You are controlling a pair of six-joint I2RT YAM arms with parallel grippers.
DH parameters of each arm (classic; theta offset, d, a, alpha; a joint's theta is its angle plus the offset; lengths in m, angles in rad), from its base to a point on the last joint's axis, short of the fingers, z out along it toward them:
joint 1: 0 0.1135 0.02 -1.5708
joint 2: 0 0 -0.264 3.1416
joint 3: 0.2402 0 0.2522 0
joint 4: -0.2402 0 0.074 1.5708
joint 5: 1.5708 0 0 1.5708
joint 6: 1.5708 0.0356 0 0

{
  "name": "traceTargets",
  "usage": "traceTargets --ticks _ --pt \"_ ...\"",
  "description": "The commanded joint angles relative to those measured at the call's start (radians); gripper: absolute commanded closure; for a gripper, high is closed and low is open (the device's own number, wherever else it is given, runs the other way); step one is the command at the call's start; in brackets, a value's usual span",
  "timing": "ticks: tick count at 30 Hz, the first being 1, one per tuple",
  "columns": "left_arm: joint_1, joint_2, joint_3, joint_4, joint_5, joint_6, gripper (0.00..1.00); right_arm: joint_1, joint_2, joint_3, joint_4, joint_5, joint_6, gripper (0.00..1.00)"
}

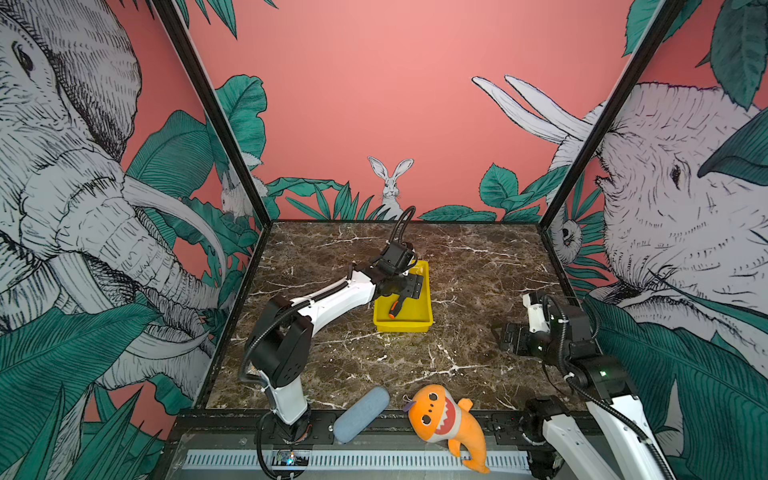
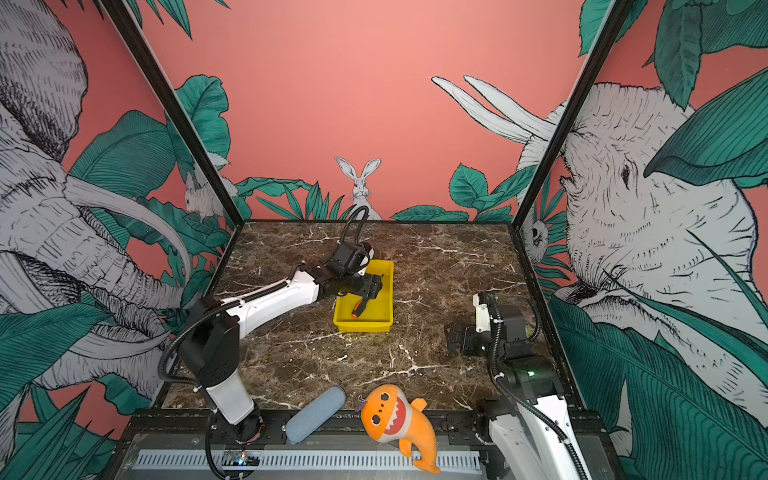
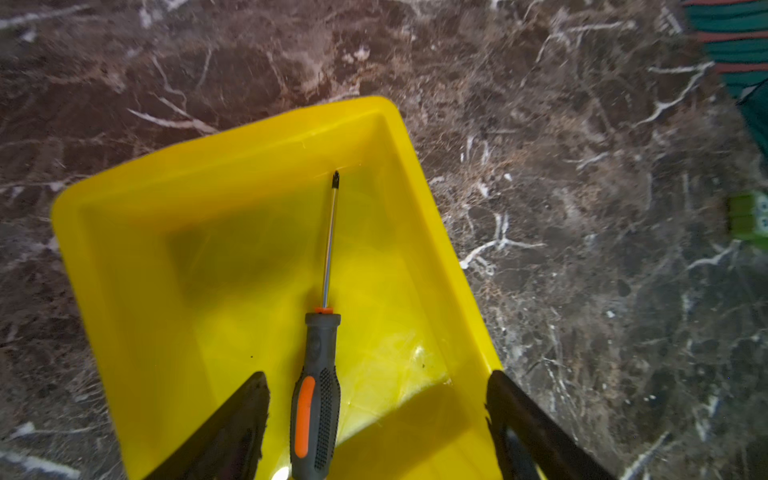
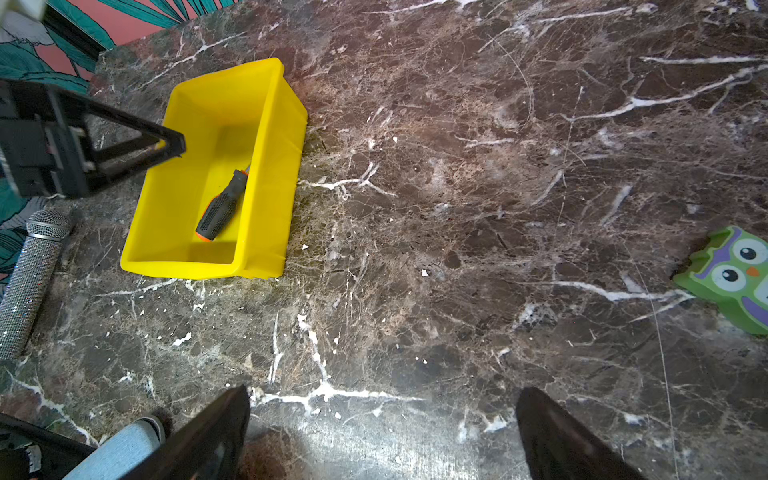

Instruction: Put the screwdriver in the bin

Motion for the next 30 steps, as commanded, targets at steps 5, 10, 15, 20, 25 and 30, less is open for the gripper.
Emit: traceTargets --ticks 5,10,15,20,25,30 --pt "0.021 -0.177 -0.012 -0.069 -0.061 0.045 0.01 0.005 0.004 -0.006 0.001 -0.017 0.013 0.01" --pt "0.086 -0.348 -0.116 -0.095 -0.129 0.050 0.01 0.005 0.024 0.003 0.000 -0.034 0.001 0.01" --pt "0.145 -0.524 -0.221 -0.128 -0.218 0.101 0.01 0.005 0.042 0.039 -0.013 -0.027 -0.016 0.01" --pt "0.192 -0.633 -0.265 -0.166 -0.297 0.150 0.00 0.005 0.098 0.091 0.014 0.014 -0.051 0.01" --pt "0.232 -0.696 -0.278 -0.203 -0.408 0.209 0.01 0.005 0.187 0.155 0.086 0.006 -0.046 0.01" --pt "0.308 -0.753 -0.334 -0.127 -0.329 0.274 0.00 0.003 0.221 0.208 0.156 0.077 -0.048 0.01"
